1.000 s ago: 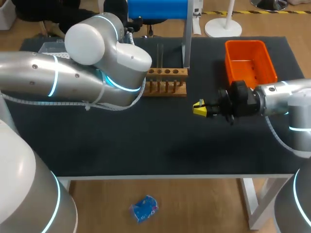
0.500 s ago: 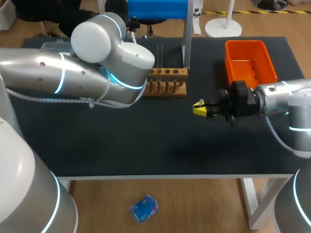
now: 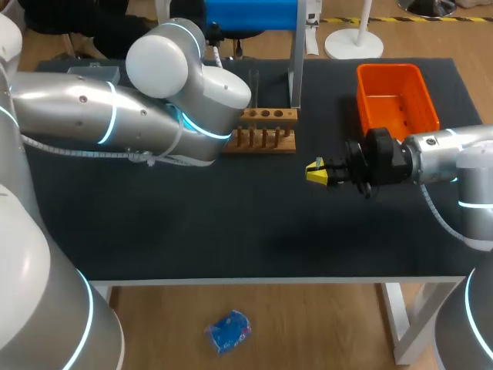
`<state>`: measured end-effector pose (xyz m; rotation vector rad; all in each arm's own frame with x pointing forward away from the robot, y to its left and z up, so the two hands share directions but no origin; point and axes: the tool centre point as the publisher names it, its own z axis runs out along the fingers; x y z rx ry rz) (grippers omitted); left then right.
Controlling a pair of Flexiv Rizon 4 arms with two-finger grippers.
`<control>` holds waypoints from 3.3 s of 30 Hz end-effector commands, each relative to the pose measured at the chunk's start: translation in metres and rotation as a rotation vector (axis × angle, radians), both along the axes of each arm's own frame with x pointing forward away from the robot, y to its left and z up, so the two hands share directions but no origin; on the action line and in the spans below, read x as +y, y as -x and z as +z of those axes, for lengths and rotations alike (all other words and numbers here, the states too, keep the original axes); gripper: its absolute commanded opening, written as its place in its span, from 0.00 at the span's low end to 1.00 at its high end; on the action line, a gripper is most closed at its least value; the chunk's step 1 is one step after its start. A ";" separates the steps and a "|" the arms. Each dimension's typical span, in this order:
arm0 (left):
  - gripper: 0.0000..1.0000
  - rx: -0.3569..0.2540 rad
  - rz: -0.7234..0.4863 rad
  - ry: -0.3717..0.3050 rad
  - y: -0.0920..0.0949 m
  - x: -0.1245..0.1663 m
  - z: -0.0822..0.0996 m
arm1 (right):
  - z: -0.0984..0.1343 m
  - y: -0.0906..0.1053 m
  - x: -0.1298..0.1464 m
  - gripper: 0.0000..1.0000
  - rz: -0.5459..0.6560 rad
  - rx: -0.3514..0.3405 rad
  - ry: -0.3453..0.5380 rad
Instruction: Invert the test tube, pick up the pipette, mount the tip to pipette, aspirate from beaker and dispense into the tube, eject the tip, return the pipette, and cap with the stopper.
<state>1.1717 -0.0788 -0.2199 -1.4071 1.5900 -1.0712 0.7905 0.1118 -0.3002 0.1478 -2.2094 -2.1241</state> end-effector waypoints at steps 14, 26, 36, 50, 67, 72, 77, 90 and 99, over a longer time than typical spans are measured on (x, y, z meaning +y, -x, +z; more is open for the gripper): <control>0.70 0.002 0.032 0.008 -0.015 -0.001 -0.009 | 0.000 0.000 0.000 0.00 0.001 -0.001 0.000; 0.68 0.006 0.046 0.008 -0.018 0.001 -0.011 | 0.000 0.000 0.000 0.00 0.001 -0.001 0.000; 0.36 0.003 0.064 0.006 -0.016 0.002 -0.009 | 0.000 0.000 0.000 0.00 0.001 -0.001 0.000; 0.00 0.007 0.090 -0.007 -0.012 0.002 -0.006 | 0.000 0.000 0.000 0.00 0.001 -0.001 0.000; 0.00 -0.019 0.095 -0.032 -0.015 0.005 0.017 | 0.000 0.000 0.000 0.00 0.001 -0.001 0.000; 0.00 -0.032 0.095 -0.039 -0.018 0.004 0.027 | 0.000 0.000 0.000 0.00 0.001 -0.001 0.000; 0.00 -0.047 0.101 -0.049 -0.018 0.005 0.037 | 0.000 0.000 0.000 0.00 0.001 -0.001 0.000; 0.00 -0.059 0.103 -0.053 -0.014 0.005 0.044 | 0.000 0.000 0.000 0.00 0.001 -0.001 0.000; 0.00 -0.041 0.074 -0.066 0.007 0.007 0.054 | 0.000 0.000 0.000 0.00 0.001 -0.001 0.000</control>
